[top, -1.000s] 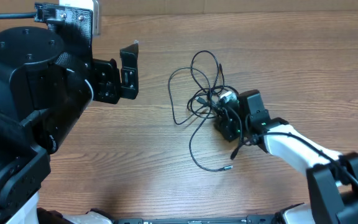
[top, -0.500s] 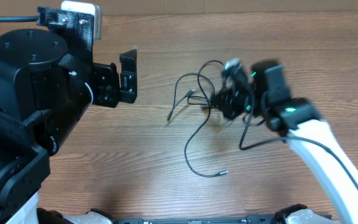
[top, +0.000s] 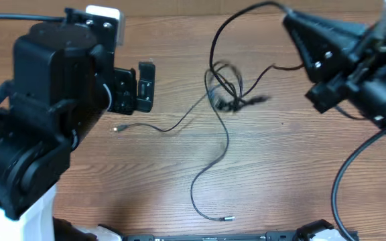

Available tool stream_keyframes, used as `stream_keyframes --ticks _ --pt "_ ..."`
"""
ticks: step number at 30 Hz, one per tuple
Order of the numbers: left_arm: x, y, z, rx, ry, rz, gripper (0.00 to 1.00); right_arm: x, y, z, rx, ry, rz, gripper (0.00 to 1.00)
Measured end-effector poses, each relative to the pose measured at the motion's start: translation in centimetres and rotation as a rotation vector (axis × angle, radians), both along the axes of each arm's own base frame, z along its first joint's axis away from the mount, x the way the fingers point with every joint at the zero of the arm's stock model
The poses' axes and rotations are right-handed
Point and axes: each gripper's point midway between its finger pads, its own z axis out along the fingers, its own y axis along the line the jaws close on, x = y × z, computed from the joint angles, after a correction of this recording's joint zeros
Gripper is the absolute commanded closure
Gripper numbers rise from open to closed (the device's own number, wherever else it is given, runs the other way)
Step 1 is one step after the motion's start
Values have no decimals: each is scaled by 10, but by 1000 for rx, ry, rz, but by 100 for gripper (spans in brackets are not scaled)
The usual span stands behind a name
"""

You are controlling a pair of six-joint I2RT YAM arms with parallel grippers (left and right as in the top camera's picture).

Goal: Untangle cables

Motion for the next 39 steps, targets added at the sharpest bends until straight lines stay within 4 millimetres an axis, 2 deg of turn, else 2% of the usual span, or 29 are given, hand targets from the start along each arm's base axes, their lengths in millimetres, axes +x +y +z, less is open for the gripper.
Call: stream_keyframes --ticks 3,6,10,13,16,21,23,24,26,27,30,31,32,34,36,39 --pt "5 -3 -5 25 14 -13 0 -4 1 31 67 -91 21 96" --pt "7 -4 -7 37 18 -19 0 -1 -3 51 114 -152 3 96" --pt "6 -3 -9 52 24 -27 0 8 -20 65 153 -184 -115 96" --pt "4 -2 -11 61 33 -31 0 27 -35 57 126 -158 -246 96" --pt "3 -1 -13 77 40 -35 0 66 -61 37 65 -104 -430 97" --pt "1 5 -16 107 54 -22 0 151 -129 -14 -27 22 -702 97" --pt "1 6 -16 111 52 -17 0 166 -149 -21 -32 39 -740 97" --pt "1 6 -16 113 51 -16 0 168 -159 -15 -23 26 -753 97" --pt "1 7 -16 115 50 -15 0 158 -172 12 3 -44 -766 97" --pt "1 7 -16 116 50 -14 0 144 -175 33 20 -100 -769 97" --pt "1 7 -16 116 50 -14 0 86 -171 96 67 -281 -750 96" --pt "1 7 -16 116 50 -14 0 71 -170 105 72 -307 -748 97" --pt "1 7 -16 117 50 -14 0 46 -166 115 75 -329 -739 96" --pt "1 7 -16 117 51 -14 0 30 -163 116 68 -320 -729 96" --pt "1 7 -16 117 50 -14 0 26 -158 105 51 -265 -701 96" --pt "1 7 -16 117 50 -13 0 49 -141 70 38 -101 -582 96"
